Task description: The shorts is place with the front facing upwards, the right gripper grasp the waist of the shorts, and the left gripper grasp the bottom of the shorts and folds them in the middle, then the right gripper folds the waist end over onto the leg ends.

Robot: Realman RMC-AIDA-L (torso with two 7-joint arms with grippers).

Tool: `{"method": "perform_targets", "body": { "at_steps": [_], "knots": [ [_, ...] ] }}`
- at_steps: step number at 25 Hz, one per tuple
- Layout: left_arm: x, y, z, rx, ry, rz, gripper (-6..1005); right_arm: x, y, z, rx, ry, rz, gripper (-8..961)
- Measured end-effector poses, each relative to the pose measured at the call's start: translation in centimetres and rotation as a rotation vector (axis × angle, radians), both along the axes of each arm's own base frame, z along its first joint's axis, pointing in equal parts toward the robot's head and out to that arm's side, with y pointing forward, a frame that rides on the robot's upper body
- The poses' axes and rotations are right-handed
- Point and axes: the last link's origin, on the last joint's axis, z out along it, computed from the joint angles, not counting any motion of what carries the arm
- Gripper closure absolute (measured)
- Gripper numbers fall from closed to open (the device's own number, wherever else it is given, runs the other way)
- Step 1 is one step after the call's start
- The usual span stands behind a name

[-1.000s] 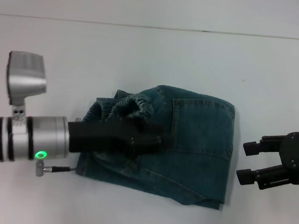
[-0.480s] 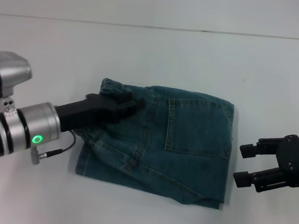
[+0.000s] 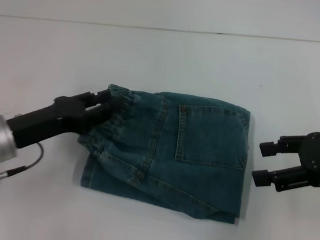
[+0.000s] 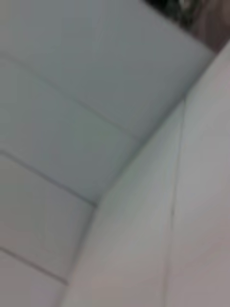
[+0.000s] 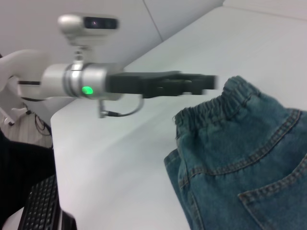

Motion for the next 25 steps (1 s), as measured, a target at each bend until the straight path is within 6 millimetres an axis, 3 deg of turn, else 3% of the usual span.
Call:
{"method": "perform_targets", "body": {
  "at_steps": [5,9,15,25],
  "knots": [
    [-0.1,-2.9,3.6,-0.047,0.054,-0.188,537,-0.1,0.3,0.1,0.033,0.020,-0.002,6],
    [-1.1,-4.2,5.4,-0.148,0.143,-0.191,435,0.0,0.1,-0.5,0.061,0.040,0.010,6],
    [-2.5,-5.2,5.7,-0.191,0.201,-0.136,303,0.8,0.2,-1.2,0.120,0.100,0.015,7],
    [-2.6,-5.0,6.1,-0.193,0.193,-0.113,79,1.5,0.4,-2.3,0.163,0.116,0.053,6]
  ]
}}
